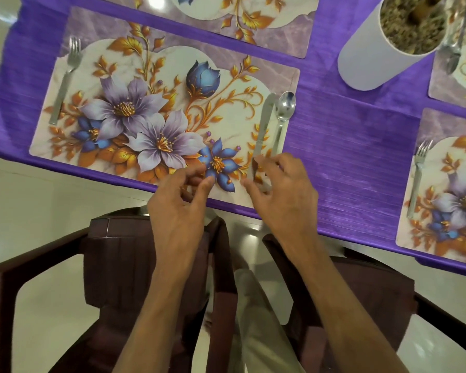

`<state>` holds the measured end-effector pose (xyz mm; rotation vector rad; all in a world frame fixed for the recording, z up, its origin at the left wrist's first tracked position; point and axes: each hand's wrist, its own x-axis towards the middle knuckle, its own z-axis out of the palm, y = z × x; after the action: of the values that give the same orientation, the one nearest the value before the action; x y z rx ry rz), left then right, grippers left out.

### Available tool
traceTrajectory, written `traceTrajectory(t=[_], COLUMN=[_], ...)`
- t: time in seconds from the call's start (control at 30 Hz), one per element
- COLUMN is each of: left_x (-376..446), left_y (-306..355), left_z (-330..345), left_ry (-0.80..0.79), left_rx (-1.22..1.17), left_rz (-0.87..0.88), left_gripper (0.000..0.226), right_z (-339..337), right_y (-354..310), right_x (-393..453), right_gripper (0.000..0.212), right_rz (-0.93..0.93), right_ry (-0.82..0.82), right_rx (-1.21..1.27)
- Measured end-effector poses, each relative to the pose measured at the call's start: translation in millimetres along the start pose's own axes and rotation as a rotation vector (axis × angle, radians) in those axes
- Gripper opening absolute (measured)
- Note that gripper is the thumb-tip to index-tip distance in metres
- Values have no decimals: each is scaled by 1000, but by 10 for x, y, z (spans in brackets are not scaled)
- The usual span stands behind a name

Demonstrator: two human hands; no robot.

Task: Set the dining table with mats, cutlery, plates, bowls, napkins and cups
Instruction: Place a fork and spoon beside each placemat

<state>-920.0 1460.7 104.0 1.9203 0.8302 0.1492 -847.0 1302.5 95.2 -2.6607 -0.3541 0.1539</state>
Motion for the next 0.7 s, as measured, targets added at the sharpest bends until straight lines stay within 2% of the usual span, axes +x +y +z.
traceTrajectory(t=[0.2,0.37,0.47,0.7], left_x=[-59,-76,-69,-6], left_y=[-34,11,64,79], left_z=[-42,-5,12,31], left_ry=[-30,-50,-61,-82], left_rx=[9,-42,-69,-83], left_rz=[6,-11,-19,-20], left_gripper=[23,21,19,19], right_z=[53,-20,-86,-31], right_y=[-198,-432,-528,-645], right_x=[-71,90,241,398], right_gripper=[41,46,46,58], right_rz=[105,338,454,451], right_ry=[5,-155,-191,-270], right_rx=[-70,-90,-25,-65])
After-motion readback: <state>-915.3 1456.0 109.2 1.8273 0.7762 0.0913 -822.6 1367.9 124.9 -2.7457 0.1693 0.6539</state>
